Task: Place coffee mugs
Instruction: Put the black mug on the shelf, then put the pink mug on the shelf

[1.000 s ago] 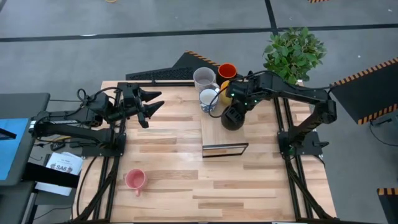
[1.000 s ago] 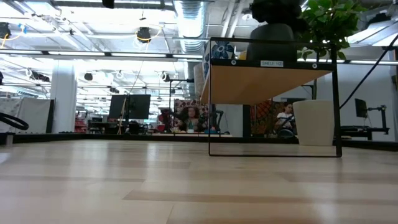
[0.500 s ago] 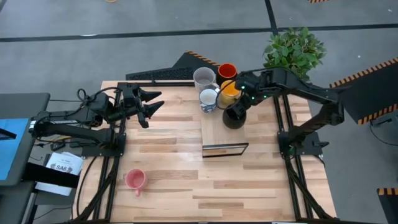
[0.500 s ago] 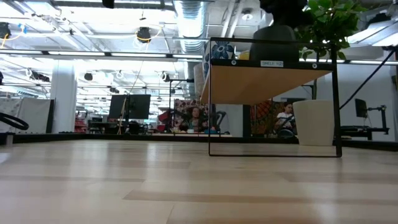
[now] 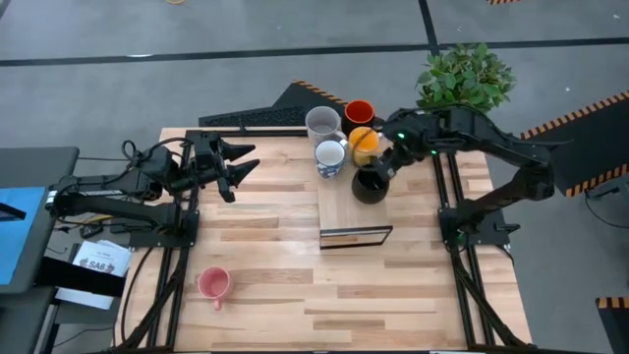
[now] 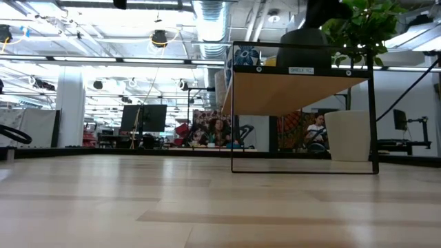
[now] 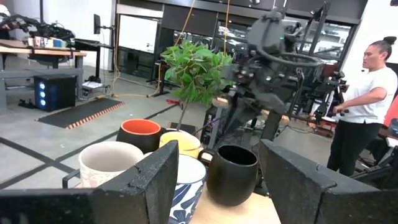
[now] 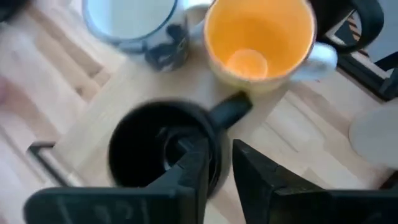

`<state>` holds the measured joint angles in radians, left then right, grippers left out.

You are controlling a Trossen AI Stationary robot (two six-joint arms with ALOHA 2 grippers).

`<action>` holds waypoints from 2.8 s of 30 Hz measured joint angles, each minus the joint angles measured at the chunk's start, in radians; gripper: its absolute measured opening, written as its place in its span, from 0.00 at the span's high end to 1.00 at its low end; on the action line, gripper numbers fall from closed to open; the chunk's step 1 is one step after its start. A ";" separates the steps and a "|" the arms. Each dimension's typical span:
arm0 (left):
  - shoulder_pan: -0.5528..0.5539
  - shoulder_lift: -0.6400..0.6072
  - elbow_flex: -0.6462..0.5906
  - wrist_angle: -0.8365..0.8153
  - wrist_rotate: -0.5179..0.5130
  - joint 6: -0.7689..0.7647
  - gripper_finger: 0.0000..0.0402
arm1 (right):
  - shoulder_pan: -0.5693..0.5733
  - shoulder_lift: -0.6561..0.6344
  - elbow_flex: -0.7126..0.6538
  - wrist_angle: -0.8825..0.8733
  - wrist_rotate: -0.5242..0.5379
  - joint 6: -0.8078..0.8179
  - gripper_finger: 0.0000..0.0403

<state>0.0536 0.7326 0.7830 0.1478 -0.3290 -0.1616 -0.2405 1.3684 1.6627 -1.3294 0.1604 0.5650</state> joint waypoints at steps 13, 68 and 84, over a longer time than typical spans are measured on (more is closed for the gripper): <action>0.000 0.000 0.000 0.000 -0.024 0.000 0.49 | 0.340 -0.314 -0.387 0.022 0.213 0.456 0.95; 0.000 0.000 0.000 -0.001 -0.046 0.000 0.49 | 0.438 -0.327 -0.524 0.788 0.317 0.080 0.91; 0.000 0.000 0.000 0.000 -0.050 -0.007 0.49 | 0.316 -0.329 -0.525 0.912 0.235 -0.043 0.77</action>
<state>0.0536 0.7330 0.7834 0.1474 -0.3790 -0.1685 0.0753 1.0389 1.1381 -0.4173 0.3959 0.5222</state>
